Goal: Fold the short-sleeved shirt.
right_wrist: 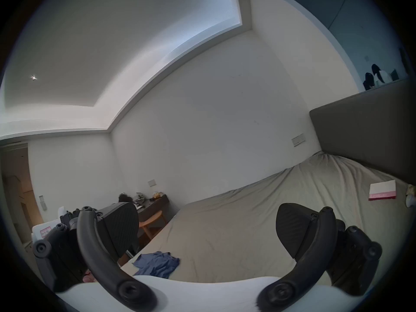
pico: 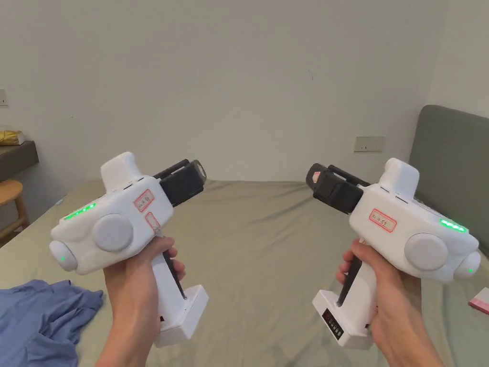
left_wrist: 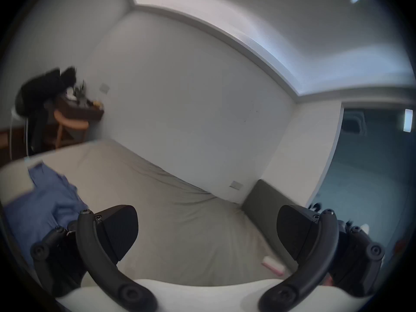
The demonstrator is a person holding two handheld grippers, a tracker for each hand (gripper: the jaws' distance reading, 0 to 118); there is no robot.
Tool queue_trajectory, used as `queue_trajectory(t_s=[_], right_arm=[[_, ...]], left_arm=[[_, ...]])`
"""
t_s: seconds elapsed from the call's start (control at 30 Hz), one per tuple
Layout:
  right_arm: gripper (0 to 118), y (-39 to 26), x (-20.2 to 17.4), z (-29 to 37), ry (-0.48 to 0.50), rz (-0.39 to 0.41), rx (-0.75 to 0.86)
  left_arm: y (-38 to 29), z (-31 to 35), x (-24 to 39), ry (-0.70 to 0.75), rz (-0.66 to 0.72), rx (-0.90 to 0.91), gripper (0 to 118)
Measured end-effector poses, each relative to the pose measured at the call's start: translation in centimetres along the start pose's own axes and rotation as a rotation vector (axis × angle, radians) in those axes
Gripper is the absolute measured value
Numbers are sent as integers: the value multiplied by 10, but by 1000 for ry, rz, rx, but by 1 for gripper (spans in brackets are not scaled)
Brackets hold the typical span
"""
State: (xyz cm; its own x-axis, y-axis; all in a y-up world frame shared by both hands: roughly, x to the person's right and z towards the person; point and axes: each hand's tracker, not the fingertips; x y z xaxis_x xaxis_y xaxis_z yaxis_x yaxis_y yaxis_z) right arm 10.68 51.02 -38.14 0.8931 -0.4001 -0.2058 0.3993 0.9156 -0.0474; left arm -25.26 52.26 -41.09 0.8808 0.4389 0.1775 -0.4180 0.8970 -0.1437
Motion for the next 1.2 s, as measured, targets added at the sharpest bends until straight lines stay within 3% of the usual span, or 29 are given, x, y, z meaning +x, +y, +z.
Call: queue_trajectory(t_s=[0.1, 0.17, 0.23, 0.27, 0.33, 0.47, 0.63, 0.8, 1.2], right_arm=[[118, 2, -11, 0, -76, 137, 16], [118, 3, -20, -3, -156, 277, -5], [118, -1, -32, -9, -267, 472, -24], [118, -6, -38, -10, -307, 578, -16], [118, -13, -44, -5, -316, 656, 19], [118, -19, -43, 7, -282, 645, 40], [118, -22, -43, 8, -261, 679, 25], [118, -24, -53, -3, -209, 626, -2], [118, -51, -107, -27, -57, 602, -32]], left_arm=[[-11, -2, 16, 97, -256, 19, 118], [-23, -6, 32, 190, -458, 15, 118], [-40, -11, 43, 240, -642, 16, 118], [-45, -20, 40, 224, -668, -2, 118], [-48, -19, 39, 140, -580, -41, 118], [-47, -21, 28, 100, -410, -60, 118], [-45, -19, 30, 115, -471, -58, 118], [-35, -4, 21, 96, -422, -34, 118], [-5, 38, -28, 221, -438, 31, 118]])
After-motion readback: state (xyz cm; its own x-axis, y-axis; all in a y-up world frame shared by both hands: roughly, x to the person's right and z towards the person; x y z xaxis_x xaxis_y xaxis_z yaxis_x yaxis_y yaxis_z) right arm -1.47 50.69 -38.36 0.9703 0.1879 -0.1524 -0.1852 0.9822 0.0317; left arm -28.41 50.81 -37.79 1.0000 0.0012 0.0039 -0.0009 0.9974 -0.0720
